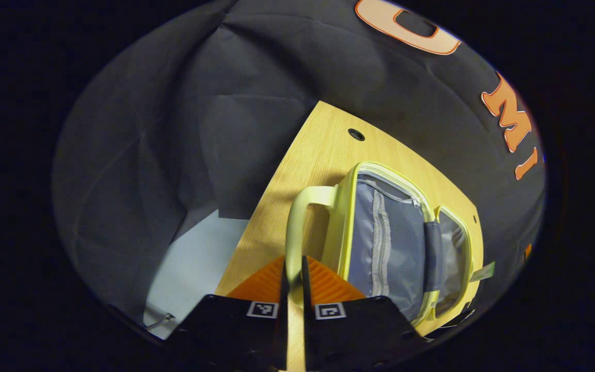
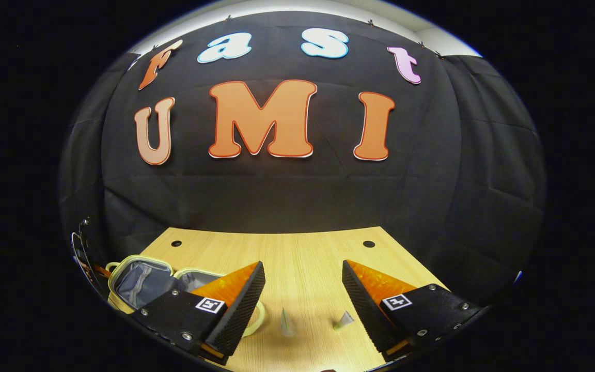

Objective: First open the suitcase, pack the skin care products into it, and then close the suitcase.

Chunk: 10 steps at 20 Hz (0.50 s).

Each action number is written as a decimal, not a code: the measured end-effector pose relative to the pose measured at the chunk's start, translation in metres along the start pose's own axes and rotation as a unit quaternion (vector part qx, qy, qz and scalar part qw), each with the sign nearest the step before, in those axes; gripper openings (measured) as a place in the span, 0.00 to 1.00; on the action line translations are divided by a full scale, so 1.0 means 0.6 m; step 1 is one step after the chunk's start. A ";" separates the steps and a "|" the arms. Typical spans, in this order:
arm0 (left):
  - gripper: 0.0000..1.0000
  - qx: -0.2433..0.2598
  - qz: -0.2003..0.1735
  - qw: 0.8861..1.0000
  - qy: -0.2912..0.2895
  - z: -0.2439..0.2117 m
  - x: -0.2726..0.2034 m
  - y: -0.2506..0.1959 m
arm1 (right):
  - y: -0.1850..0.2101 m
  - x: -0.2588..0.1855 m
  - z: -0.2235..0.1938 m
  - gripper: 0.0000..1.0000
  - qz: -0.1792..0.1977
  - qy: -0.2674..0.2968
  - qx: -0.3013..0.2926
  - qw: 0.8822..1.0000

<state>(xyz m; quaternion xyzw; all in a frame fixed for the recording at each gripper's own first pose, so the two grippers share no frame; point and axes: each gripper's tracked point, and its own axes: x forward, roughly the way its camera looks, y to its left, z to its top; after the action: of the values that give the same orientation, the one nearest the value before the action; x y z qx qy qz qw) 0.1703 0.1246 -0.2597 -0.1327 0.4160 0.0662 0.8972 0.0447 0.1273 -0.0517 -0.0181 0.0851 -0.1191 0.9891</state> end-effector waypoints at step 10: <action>0.95 0.055 0.039 0.995 -0.078 0.072 -0.096 -0.073 | -0.047 -0.004 -0.012 0.95 -0.009 0.000 -0.001 1.000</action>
<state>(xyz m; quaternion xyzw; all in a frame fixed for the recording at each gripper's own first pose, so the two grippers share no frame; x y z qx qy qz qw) 0.1747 0.0950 -0.1807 -0.0610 0.3524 0.0886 0.9296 0.0346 0.1005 -0.0570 -0.0195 0.0847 -0.1275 0.9880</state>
